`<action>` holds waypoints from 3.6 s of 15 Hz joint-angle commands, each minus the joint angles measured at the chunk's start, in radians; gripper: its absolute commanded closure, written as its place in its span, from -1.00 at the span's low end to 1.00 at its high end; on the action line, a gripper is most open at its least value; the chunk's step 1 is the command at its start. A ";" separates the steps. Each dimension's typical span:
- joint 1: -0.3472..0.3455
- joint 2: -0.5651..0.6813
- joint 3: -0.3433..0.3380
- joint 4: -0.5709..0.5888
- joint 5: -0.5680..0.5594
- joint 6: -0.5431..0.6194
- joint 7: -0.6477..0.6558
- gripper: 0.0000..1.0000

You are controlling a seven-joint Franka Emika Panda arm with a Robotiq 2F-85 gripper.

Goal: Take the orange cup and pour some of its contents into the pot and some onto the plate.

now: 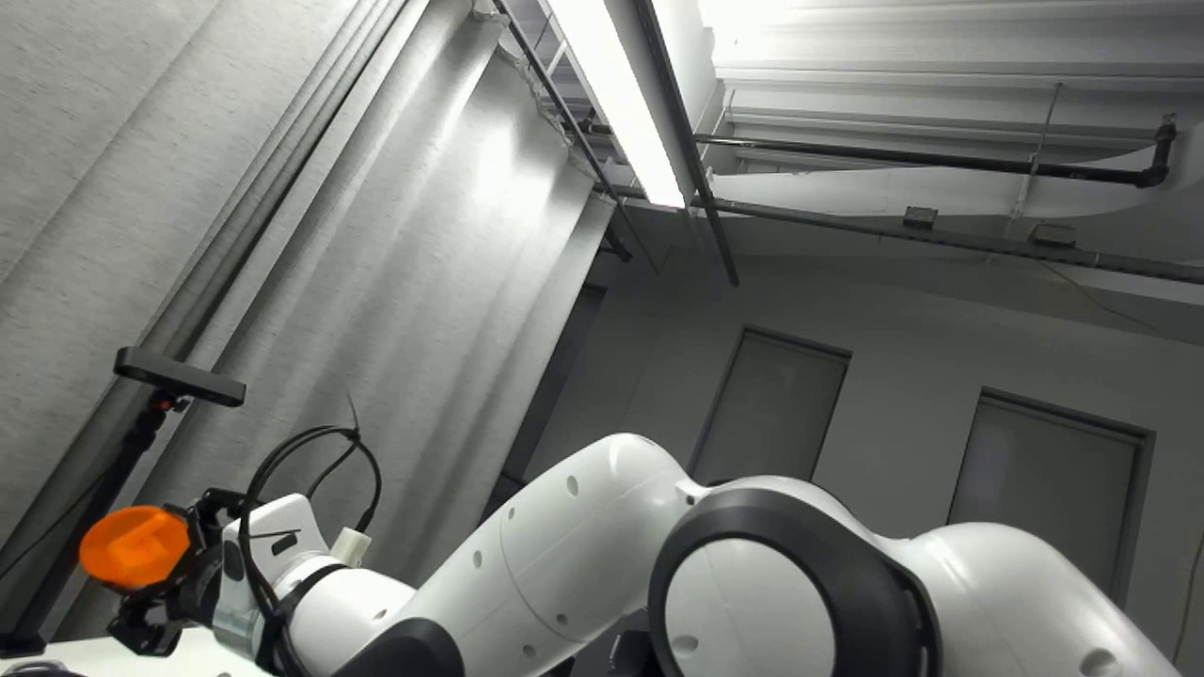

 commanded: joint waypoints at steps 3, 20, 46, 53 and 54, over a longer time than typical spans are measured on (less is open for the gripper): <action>0.003 0.042 -0.045 0.019 0.024 0.179 -0.133 -0.02; -0.010 0.131 -0.006 0.280 0.026 0.277 -0.354 -0.02; -0.119 0.011 0.027 0.194 0.416 -0.041 -0.152 -0.02; -0.212 -0.045 0.050 0.219 0.402 -0.415 0.042 -0.02; -0.222 -0.046 0.052 0.224 0.413 -0.470 0.056 -0.02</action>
